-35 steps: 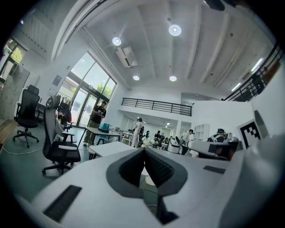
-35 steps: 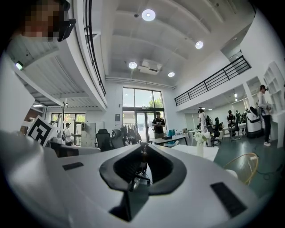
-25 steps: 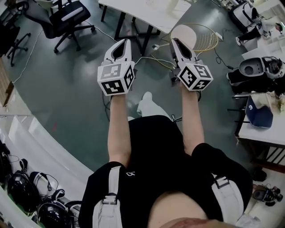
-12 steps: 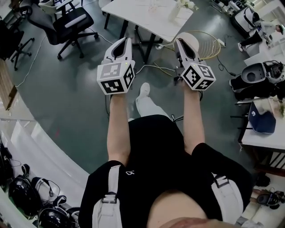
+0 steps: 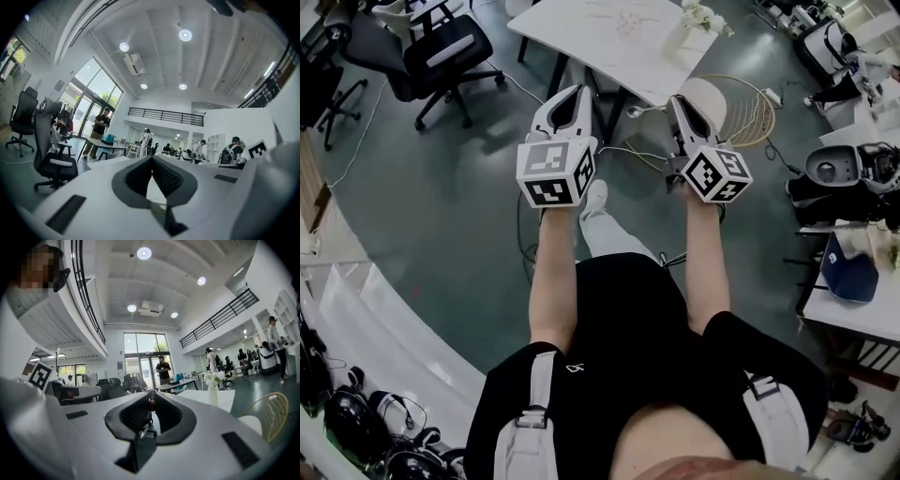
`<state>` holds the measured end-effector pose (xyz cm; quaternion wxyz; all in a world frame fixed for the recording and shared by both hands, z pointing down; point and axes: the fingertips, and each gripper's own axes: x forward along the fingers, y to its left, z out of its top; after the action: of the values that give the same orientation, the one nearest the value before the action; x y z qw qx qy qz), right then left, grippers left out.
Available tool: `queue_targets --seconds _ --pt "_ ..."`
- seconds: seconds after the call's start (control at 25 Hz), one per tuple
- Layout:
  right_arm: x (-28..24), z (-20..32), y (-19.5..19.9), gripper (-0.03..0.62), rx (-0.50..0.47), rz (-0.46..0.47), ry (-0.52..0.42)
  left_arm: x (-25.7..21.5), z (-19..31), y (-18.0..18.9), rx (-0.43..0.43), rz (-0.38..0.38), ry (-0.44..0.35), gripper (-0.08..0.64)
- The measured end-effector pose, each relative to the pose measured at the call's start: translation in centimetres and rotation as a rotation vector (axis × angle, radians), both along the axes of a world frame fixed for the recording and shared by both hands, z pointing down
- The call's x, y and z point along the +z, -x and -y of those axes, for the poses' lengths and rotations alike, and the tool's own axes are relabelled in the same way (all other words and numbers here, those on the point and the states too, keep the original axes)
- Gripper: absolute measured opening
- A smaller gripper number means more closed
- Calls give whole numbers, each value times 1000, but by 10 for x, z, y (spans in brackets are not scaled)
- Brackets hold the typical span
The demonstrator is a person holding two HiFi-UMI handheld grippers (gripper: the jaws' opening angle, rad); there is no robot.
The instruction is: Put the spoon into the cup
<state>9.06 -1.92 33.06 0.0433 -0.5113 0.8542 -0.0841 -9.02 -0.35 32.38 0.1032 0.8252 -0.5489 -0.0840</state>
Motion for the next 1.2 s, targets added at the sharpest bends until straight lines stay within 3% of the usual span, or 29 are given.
queue_targets --seconds 0.16,0.36,0.6,0.8,0.92,1.08,1.2 --pt "27 61 -31 46 35 -14 62 24 64 -20 -4 36 44 15" --pt "52 168 -42 46 15 -29 134 50 159 -34 -22 36 113 17" --pt "60 276 -30 48 -45 20 155 68 253 -49 -45 104 184 17" --pt "57 324 -45 46 -49 34 149 72 303 -70 -26 115 212 16" --pt "68 343 -62 46 -1 58 158 78 322 -82 1 167 239 17" --pt "79 351 -66 46 16 -50 149 85 344 -100 29 213 269 17" --pt "79 359 -73 46 9 -65 138 86 355 -121 68 200 268 17"
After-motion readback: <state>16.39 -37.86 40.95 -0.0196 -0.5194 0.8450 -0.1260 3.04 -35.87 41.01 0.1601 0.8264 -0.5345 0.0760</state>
